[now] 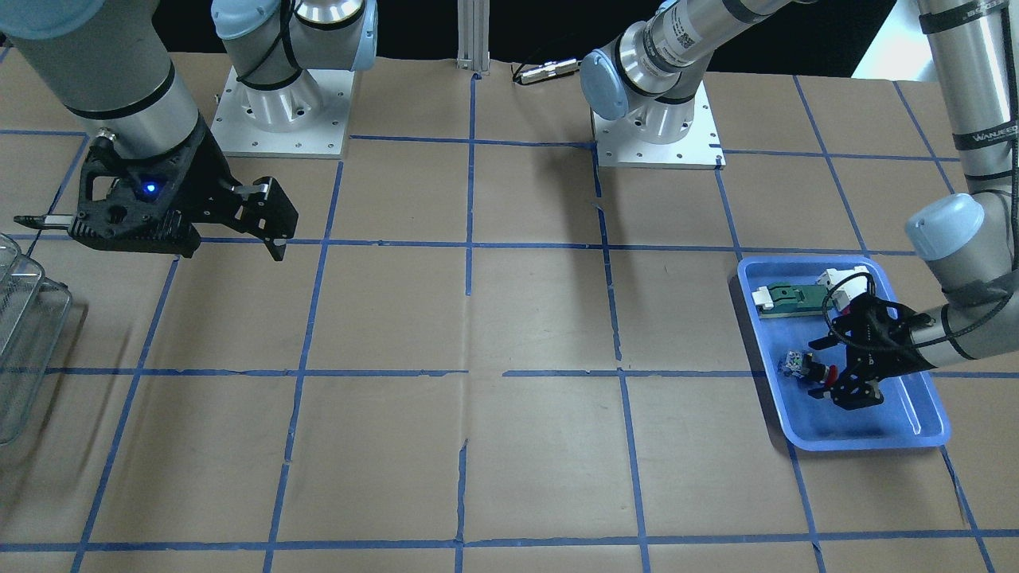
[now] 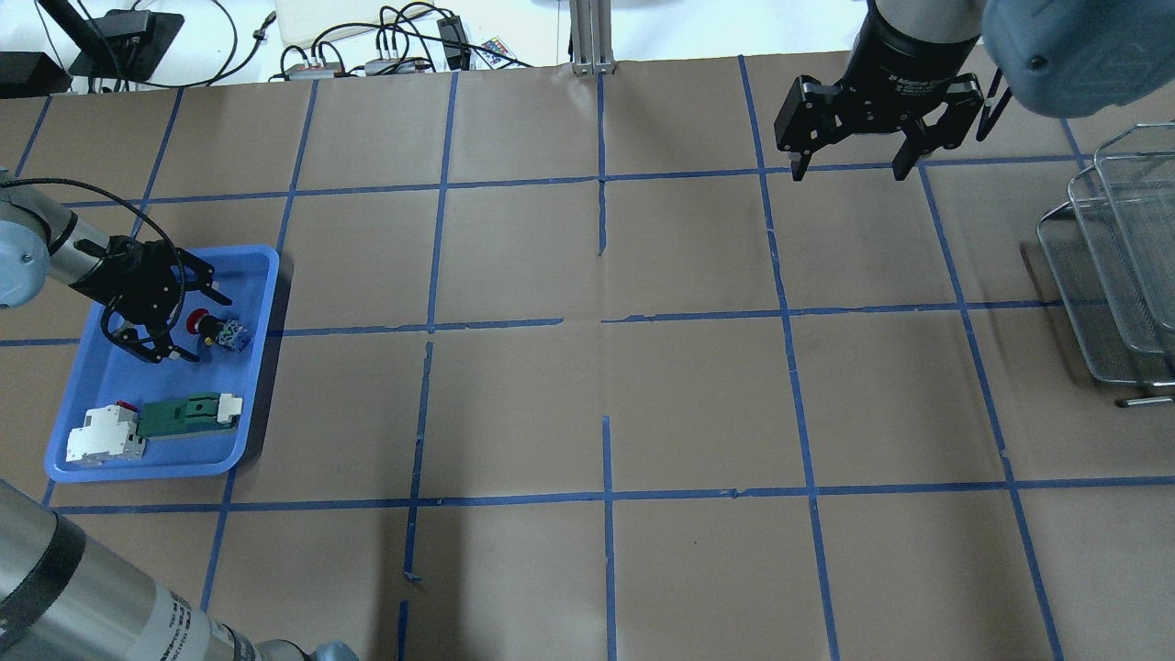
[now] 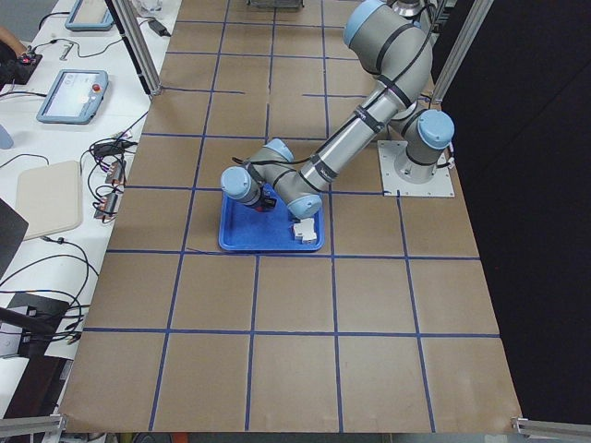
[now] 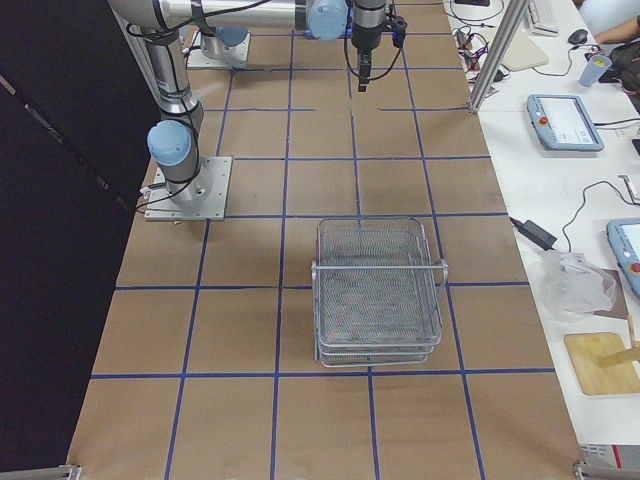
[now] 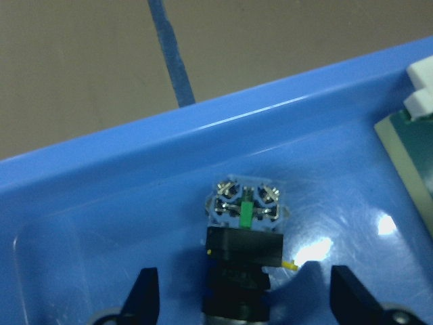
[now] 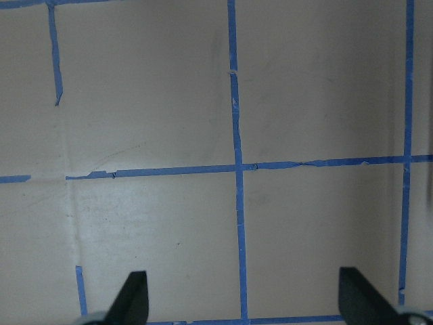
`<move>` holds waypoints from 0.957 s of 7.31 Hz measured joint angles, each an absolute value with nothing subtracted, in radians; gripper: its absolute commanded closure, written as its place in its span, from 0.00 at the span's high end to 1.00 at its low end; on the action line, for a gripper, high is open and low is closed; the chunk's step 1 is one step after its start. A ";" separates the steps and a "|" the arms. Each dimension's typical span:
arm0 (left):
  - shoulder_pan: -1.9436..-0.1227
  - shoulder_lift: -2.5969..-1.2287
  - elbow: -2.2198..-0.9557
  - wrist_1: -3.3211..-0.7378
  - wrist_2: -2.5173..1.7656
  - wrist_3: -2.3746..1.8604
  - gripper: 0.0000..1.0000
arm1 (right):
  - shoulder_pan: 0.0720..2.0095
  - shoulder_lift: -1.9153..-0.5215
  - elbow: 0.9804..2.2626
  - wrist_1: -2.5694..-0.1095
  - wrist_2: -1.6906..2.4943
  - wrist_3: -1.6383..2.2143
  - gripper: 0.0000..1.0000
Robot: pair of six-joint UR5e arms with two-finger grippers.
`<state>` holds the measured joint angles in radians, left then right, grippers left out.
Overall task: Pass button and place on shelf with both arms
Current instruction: 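Close the left gripper on the push-button's switch body, then lift the button toward the table center while the right gripper approaches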
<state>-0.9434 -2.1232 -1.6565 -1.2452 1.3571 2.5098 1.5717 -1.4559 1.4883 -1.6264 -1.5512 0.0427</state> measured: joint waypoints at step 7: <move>-0.988 -2.036 -1.594 -1.405 1.269 2.356 0.00 | 1.559 -1.464 1.472 -1.621 -1.495 -0.070 0.98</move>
